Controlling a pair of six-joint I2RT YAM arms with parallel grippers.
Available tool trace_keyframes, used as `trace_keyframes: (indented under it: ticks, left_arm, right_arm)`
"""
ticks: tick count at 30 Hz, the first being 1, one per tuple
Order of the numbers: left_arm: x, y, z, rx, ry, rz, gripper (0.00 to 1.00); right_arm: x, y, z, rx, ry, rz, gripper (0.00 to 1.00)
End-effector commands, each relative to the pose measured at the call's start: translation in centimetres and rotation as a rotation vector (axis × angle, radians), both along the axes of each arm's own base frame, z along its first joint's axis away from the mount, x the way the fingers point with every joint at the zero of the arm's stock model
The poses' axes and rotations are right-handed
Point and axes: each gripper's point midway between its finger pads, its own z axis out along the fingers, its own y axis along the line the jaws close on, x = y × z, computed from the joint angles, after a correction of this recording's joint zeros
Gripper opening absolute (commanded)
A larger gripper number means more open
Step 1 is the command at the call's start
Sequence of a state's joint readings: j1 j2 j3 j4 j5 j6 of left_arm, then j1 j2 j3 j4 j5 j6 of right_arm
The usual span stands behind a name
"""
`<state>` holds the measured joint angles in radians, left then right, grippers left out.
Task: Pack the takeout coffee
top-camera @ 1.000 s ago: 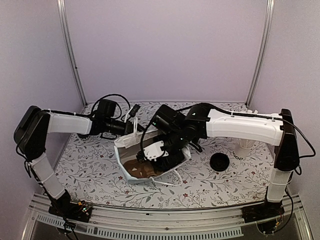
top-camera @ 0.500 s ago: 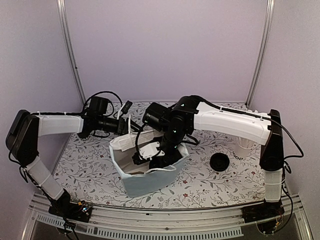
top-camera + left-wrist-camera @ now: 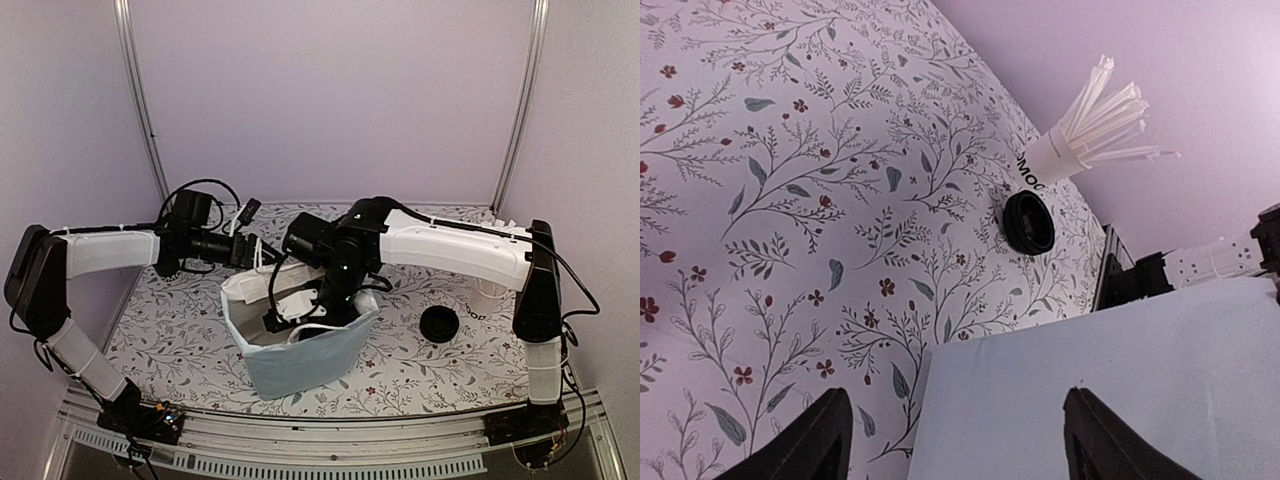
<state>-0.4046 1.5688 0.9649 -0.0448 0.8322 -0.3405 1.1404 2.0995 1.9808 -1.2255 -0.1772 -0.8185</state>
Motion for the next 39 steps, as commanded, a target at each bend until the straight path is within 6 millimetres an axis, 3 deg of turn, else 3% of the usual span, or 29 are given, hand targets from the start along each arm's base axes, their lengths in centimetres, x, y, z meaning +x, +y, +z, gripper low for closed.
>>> trace_keyframes:
  ticks: [1,6,11,17,21,24,29,32,34,39]
  left_arm:
    - [-0.4,0.7,-0.1,0.009,0.000,0.015,0.75]
    - [-0.7,1.0,-0.1,0.014,0.000,0.020,0.75]
    - [-0.4,1.3,0.9,0.028,-0.027,0.023,0.76]
    - [-0.4,2.9,6.6,0.072,-0.199,0.046,0.84]
    - [-2.1,4.0,10.4,0.091,-0.315,0.053,0.89]
    - [-3.8,4.5,12.1,0.098,-0.341,0.030,0.90]
    - [-7.3,5.7,13.6,0.115,-0.344,0.001,0.91]
    - [-9.7,6.2,14.3,0.097,-0.354,-0.008,0.93]
    - [-10.9,6.1,14.4,0.075,-0.341,-0.033,0.94]
    - [-11.7,5.2,14.2,0.082,-0.318,-0.055,0.92]
  right_arm:
    - [0.5,-2.1,-7.1,-0.167,-0.005,-0.049,0.43]
    - [0.7,-2.8,-8.4,-0.176,-0.032,-0.053,0.43]
    - [0.4,-2.1,-7.0,-0.139,-0.013,-0.056,0.45]
    - [0.1,-1.3,-4.3,-0.089,0.006,-0.055,0.54]
    - [0.1,-0.8,-2.5,-0.049,-0.001,-0.046,0.66]
    - [0.4,-0.2,-0.5,0.003,-0.026,-0.030,0.76]
    - [0.6,0.5,2.2,0.072,-0.049,-0.022,0.81]
    - [0.4,0.7,3.0,0.099,-0.044,-0.020,0.95]
    - [0.4,0.7,3.4,0.110,-0.047,-0.018,0.99]
    - [0.7,0.8,5.0,0.141,-0.077,-0.025,0.99]
